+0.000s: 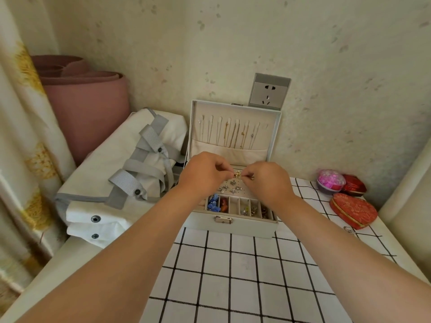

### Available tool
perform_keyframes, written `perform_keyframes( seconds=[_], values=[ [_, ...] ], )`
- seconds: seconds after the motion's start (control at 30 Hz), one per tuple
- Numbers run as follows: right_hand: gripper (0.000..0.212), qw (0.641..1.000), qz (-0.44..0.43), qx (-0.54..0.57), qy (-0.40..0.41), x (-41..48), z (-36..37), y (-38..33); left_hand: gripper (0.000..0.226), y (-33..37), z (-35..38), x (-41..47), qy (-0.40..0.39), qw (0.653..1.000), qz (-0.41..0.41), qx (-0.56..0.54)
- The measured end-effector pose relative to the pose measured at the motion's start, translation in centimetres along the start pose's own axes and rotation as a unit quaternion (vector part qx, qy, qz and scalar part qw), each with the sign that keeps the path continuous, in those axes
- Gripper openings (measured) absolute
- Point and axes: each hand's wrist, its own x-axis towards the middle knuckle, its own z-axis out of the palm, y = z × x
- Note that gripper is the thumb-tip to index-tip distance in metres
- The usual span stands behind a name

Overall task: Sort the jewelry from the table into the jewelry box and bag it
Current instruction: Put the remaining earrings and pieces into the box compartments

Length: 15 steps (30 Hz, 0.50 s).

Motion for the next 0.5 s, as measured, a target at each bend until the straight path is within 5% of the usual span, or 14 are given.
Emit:
perform_keyframes(
  seconds=[0.5],
  values=[
    [0.022, 0.998, -0.025, -0.062, 0.008, 0.5, 1.2, -0.8, 0.006, -0.3, -0.5, 0.3, 0.048, 0.999, -0.019, -0.012]
  ],
)
